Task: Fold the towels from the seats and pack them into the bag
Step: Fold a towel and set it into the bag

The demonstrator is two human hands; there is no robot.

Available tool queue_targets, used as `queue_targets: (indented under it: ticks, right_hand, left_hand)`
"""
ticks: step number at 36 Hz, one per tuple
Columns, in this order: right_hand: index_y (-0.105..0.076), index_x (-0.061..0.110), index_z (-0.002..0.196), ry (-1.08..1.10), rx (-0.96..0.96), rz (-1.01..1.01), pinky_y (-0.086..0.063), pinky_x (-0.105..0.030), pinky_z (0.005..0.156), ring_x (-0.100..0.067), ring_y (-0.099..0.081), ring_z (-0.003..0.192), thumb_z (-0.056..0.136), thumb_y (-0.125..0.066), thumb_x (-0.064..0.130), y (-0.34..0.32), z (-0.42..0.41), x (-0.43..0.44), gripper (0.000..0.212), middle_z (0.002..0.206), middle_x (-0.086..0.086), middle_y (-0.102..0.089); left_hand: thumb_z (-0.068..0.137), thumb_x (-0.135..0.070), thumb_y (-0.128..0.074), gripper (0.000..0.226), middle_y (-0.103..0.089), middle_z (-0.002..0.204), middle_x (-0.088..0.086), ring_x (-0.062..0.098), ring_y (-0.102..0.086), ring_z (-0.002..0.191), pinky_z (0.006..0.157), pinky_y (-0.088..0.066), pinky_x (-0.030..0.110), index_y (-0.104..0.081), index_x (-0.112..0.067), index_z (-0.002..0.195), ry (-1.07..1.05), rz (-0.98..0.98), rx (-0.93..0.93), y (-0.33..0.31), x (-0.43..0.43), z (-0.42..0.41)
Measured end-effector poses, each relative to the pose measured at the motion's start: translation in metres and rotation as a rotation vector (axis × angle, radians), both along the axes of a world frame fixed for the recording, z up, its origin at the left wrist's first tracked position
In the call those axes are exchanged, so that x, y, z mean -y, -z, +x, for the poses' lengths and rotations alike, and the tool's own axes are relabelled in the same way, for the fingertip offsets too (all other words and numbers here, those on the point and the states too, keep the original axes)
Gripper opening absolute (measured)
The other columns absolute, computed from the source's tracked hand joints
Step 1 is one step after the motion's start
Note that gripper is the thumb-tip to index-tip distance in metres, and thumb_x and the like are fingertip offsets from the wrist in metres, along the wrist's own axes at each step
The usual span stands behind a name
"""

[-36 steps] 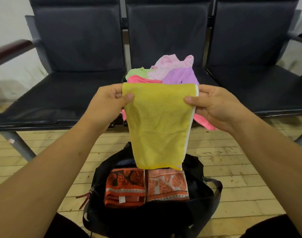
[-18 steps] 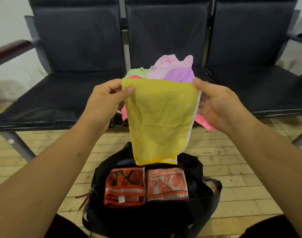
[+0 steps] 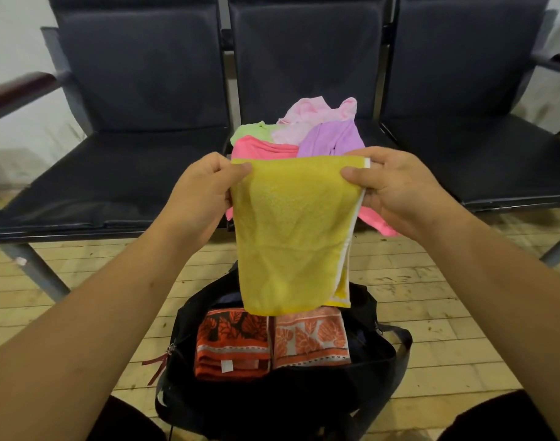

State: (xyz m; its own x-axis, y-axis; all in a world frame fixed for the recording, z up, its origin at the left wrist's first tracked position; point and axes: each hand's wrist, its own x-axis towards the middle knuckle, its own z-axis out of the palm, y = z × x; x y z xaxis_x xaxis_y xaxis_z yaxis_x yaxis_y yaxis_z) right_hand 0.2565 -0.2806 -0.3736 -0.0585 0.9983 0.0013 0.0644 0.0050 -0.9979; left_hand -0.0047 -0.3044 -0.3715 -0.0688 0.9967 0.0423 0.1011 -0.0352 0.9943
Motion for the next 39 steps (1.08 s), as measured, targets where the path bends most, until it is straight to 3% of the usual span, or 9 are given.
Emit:
queue_targets:
  ticks: [4, 8, 15, 19, 21, 27, 33, 37, 39]
  right_hand:
    - [-0.071, 0.007, 0.109, -0.009, 0.123, 0.059, -0.058, -0.056, 0.088, -0.043, -0.07, 0.099, 0.09, -0.071, 0.004, -0.004, 0.003, 0.005, 0.019, 0.1, -0.017, -0.075]
    - [-0.071, 0.009, 0.108, -0.007, 0.18, 0.078, -0.062, -0.036, 0.083, -0.021, -0.075, 0.093, 0.089, -0.071, 0.005, -0.007, 0.007, 0.006, 0.019, 0.097, -0.006, -0.078]
    - [-0.075, 0.015, 0.1, 0.052, 0.23, 0.072, -0.061, -0.037, 0.088, -0.02, -0.073, 0.096, 0.097, -0.065, 0.023, -0.007, 0.006, 0.01, 0.014, 0.102, -0.005, -0.075]
    - [-0.072, 0.02, 0.115, 0.09, 0.569, 0.198, -0.048, -0.006, 0.075, -0.007, -0.062, 0.095, 0.095, -0.067, 0.023, -0.008, 0.003, 0.009, 0.02, 0.107, 0.006, -0.069]
    - [-0.071, 0.015, 0.119, 0.093, 0.688, 0.239, -0.04, -0.01, 0.07, -0.008, -0.058, 0.096, 0.092, -0.071, 0.024, -0.009, 0.0, 0.009, 0.029, 0.11, 0.001, -0.069]
    - [-0.075, 0.014, 0.1, 0.187, 0.785, 0.302, -0.042, -0.01, 0.068, -0.014, -0.067, 0.089, 0.084, -0.08, 0.021, -0.01, -0.006, 0.009, 0.019, 0.093, -0.002, -0.074]
    - [-0.075, 0.014, 0.096, 0.232, 0.595, 0.365, -0.057, -0.037, 0.088, -0.017, -0.068, 0.089, 0.086, -0.077, 0.017, -0.009, -0.004, 0.01, 0.01, 0.091, 0.0, -0.073]
    - [-0.071, 0.011, 0.097, 0.139, 0.18, 0.295, -0.06, -0.036, 0.083, -0.021, -0.071, 0.09, 0.093, -0.069, 0.012, -0.015, -0.003, 0.014, 0.005, 0.091, -0.005, -0.074]
    - [-0.068, 0.012, 0.096, 0.034, -0.137, 0.176, -0.061, -0.038, 0.081, -0.02, -0.073, 0.086, 0.097, -0.061, 0.008, -0.018, -0.006, 0.016, 0.009, 0.086, -0.003, -0.075]
  left_hand:
    - [0.089, -0.012, -0.069, 0.023, -0.068, 0.084, 0.015, 0.024, -0.065, 0.083, 0.083, -0.055, 0.041, -0.051, -0.025, 0.097, -0.037, 0.1, -0.074, -0.003, -0.001, -0.001]
    - [0.091, -0.007, -0.066, 0.033, -0.077, 0.1, -0.001, 0.013, -0.072, 0.098, 0.095, -0.054, 0.036, -0.063, -0.023, 0.12, 0.079, 0.15, -0.202, -0.006, 0.004, -0.002]
    - [0.081, -0.028, -0.075, 0.031, -0.077, 0.092, 0.004, 0.017, -0.073, 0.092, 0.095, -0.055, 0.038, -0.07, -0.014, 0.108, 0.097, 0.153, -0.181, -0.005, 0.005, -0.003]
    - [0.087, -0.027, -0.074, 0.016, -0.075, 0.081, 0.004, 0.011, -0.071, 0.081, 0.089, -0.053, 0.023, -0.069, -0.021, 0.1, -0.058, 0.287, -0.588, 0.003, -0.001, -0.002]
    - [0.087, -0.026, -0.074, 0.018, -0.074, 0.084, -0.003, 0.004, -0.069, 0.08, 0.086, -0.052, 0.018, -0.068, -0.02, 0.102, -0.155, 0.357, -0.7, 0.006, -0.003, 0.001]
    - [0.085, -0.018, -0.077, 0.016, -0.07, 0.081, -0.009, -0.011, -0.064, 0.075, 0.073, -0.048, 0.002, -0.067, -0.018, 0.097, -0.253, 0.435, -0.61, 0.004, -0.006, 0.003]
    - [0.083, -0.019, -0.078, 0.015, -0.058, 0.107, 0.002, 0.005, -0.058, 0.084, 0.074, -0.045, 0.003, -0.064, -0.024, 0.089, -0.233, 0.415, -0.657, 0.007, -0.01, 0.002]
    - [0.092, -0.011, -0.066, 0.018, -0.063, 0.11, 0.015, 0.029, -0.062, 0.101, 0.09, -0.055, 0.038, -0.053, -0.023, 0.087, 0.01, 0.318, -0.283, 0.002, -0.006, 0.0]
    - [0.091, -0.02, -0.068, 0.019, -0.064, 0.1, 0.009, 0.017, -0.063, 0.087, 0.078, -0.054, 0.032, -0.05, -0.023, 0.092, 0.171, 0.26, -0.099, -0.003, -0.002, -0.001]
